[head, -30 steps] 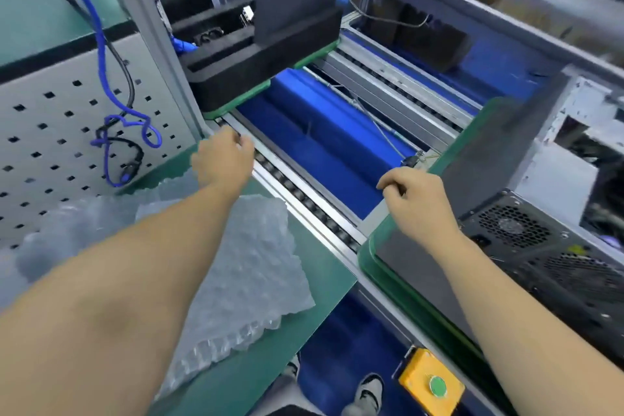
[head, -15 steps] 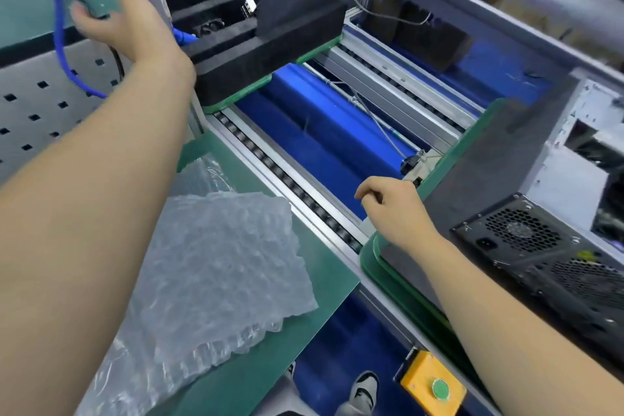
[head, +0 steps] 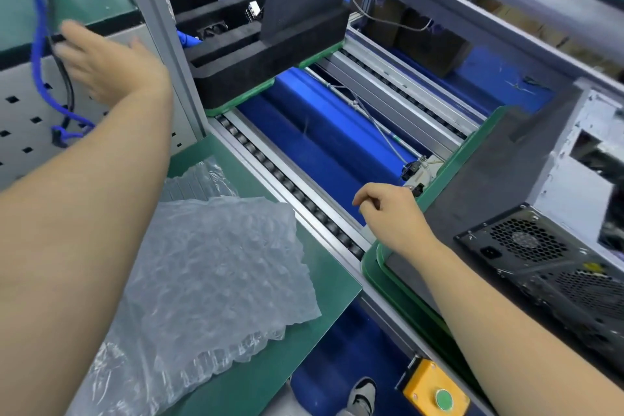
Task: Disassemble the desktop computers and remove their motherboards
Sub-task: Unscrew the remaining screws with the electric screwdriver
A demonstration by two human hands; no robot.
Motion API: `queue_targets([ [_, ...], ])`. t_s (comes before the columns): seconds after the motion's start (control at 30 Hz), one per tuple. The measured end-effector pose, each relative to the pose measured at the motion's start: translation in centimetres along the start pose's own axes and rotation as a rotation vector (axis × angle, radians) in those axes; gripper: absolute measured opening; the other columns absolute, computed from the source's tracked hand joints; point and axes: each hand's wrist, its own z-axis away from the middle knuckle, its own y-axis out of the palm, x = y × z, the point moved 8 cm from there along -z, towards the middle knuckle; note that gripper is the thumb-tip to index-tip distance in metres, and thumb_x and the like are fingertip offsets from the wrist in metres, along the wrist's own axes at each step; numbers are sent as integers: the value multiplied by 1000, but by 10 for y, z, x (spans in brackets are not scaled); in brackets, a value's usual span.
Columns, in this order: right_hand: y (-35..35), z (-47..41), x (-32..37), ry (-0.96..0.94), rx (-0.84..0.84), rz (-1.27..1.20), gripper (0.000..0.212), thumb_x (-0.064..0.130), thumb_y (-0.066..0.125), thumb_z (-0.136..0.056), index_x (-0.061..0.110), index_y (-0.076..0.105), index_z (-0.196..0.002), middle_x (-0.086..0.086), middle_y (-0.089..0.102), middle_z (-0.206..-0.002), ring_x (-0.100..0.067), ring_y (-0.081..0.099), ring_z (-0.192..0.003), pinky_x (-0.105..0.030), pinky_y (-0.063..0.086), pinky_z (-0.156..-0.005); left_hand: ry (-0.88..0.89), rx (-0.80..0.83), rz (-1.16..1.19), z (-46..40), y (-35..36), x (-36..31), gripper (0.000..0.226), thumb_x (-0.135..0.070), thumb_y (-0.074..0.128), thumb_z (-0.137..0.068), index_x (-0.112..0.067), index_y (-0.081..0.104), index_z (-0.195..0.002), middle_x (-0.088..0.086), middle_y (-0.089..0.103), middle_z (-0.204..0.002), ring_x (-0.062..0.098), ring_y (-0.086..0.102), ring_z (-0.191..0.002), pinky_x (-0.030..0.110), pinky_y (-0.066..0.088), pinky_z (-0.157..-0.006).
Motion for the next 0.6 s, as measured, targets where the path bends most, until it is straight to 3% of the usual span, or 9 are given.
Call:
queue_targets([
  [0.07, -1, 1, 1, -2, 3, 4, 28, 7, 48, -92, 27, 67, -86, 33, 56, -59, 0, 50, -50, -23, 42, -56, -31, -28, -27, -17, -1, -19, 43, -41, 59, -87, -27, 50, -126, -8, 53, -123, 4, 54, -105, 6, 36, -78],
  [0.1, -1, 1, 0, 2, 3, 2, 28, 7, 48, -92, 27, 66, -86, 33, 55, -59, 0, 50, -50, -21, 41, -56, 34, 13, 88, -23, 9, -24, 34, -40, 56, -88, -29, 49, -119, -12, 54, -112, -3, 51, -92, 2, 35, -74],
  [0.2, 1, 1, 0, 15, 5, -10, 29, 6, 48, -92, 28, 66, -85, 33, 55, -57, 0, 50, -51, -21, 41, -57, 97, 216, 271, -28, 12, -46, 18, -39, 57, -86, -31, 49, -99, -17, 49, -81, -10, 47, -67, 5, 40, -70],
  [0.27, 4, 2, 2, 7, 10, -14, 29, 5, 48, -91, 27, 65, -84, 32, 56, -58, 0, 50, -51, -21, 41, -56, 104, 358, 310, -25, 32, -63, 12, -36, 58, -87, -26, 60, -93, -17, 60, -80, -9, 58, -70, 10, 48, -71],
  [0.33, 7, 2, 5, 0, 16, -12, 30, 5, 47, -91, 27, 65, -84, 32, 56, -59, 1, 50, -50, -19, 39, -54, 71, 489, 313, -17, 52, -66, 21, -35, 56, -91, -21, 69, -102, -7, 72, -88, 9, 70, -74, 25, 59, -69],
  [0.4, 9, 0, 5, 2, 19, -15, 29, 6, 47, -91, 27, 66, -84, 31, 57, -60, 0, 50, -50, -19, 38, -53, 47, 622, 224, -6, 67, -63, 32, -31, 52, -97, -23, 62, -126, -2, 74, -94, 16, 70, -69, 28, 58, -58],
  [0.43, 9, -1, 6, 3, 18, -16, 30, 6, 47, -91, 28, 66, -84, 31, 57, -61, -1, 50, -50, -20, 39, -54, 54, 678, 165, -1, 74, -64, 37, -29, 50, -99, -23, 57, -135, 0, 72, -101, 18, 70, -74, 29, 59, -61],
  [0.5, 7, -3, 6, 5, 11, -15, 30, 5, 48, -91, 29, 65, -82, 32, 57, -60, -1, 50, -51, -21, 40, -54, 403, 668, -116, 6, 87, -83, 38, -25, 46, -101, -15, 57, -136, 8, 67, -118, 29, 66, -98, 40, 58, -81],
  [0.6, 7, -5, 7, 0, 8, -5, 30, 5, 48, -91, 27, 66, -83, 34, 56, -60, 1, 51, -53, -22, 42, -56, 801, 609, -476, 15, 96, -103, 28, -18, 52, -96, -3, 63, -117, 23, 62, -118, 41, 51, -115, 52, 44, -97],
])
